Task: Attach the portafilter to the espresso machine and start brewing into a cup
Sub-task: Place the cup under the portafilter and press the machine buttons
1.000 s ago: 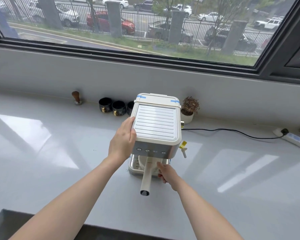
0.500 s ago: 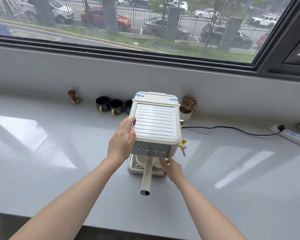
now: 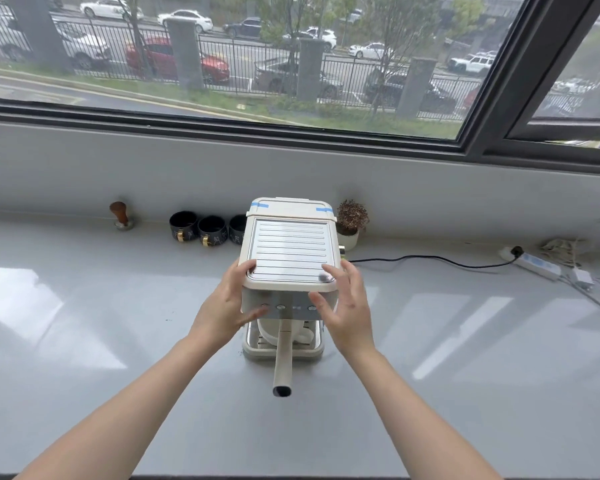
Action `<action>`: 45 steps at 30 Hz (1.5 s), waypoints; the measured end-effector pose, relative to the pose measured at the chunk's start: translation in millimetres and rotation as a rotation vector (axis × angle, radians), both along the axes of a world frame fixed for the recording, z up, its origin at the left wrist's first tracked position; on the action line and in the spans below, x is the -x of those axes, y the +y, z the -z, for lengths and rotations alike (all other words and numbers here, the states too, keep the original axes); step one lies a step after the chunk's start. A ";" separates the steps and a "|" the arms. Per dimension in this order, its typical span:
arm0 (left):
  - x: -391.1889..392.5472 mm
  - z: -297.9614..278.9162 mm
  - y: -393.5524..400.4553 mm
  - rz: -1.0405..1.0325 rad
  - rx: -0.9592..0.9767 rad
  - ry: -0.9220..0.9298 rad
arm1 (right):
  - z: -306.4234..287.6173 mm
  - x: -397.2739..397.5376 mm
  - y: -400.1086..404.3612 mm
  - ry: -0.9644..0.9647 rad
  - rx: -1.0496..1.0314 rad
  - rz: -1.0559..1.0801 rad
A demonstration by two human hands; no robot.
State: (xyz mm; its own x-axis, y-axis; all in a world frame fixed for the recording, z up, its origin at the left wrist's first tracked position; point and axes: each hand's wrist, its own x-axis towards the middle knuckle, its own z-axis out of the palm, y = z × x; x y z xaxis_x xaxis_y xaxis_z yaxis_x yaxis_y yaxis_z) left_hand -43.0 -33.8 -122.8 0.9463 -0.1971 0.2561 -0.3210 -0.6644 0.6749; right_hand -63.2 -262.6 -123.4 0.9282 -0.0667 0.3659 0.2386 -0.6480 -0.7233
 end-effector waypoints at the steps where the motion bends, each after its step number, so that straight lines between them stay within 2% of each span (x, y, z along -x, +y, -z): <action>1: 0.8 4.5 1.0 -0.004 -0.084 -0.044 | 6.8 -0.8 5.3 0.022 0.005 0.008; 3: 1.2 8.5 0.6 -0.033 -0.202 -0.086 | 18.6 -1.2 13.5 0.011 -0.020 0.028; 5: 0.4 9.6 -0.5 -0.062 -0.232 -0.090 | 23.1 -1.4 17.6 -0.013 -0.033 0.057; 21: 10.5 8.1 -8.6 -0.160 -0.131 0.042 | 28.7 -0.4 24.2 -0.079 -0.101 0.093; 45: 10.3 9.2 -10.3 -0.173 -0.099 0.100 | 26.0 0.8 23.3 -0.054 -0.090 0.080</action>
State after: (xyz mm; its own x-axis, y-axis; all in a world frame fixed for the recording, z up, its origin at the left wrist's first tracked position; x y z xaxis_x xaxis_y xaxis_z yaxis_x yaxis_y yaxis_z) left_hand -53.3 -44.1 -131.9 0.9880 -0.0489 0.1466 -0.1310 -0.7687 0.6261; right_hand -64.0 -239.3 -149.3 0.8979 -0.1744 0.4042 0.2288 -0.5996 -0.7669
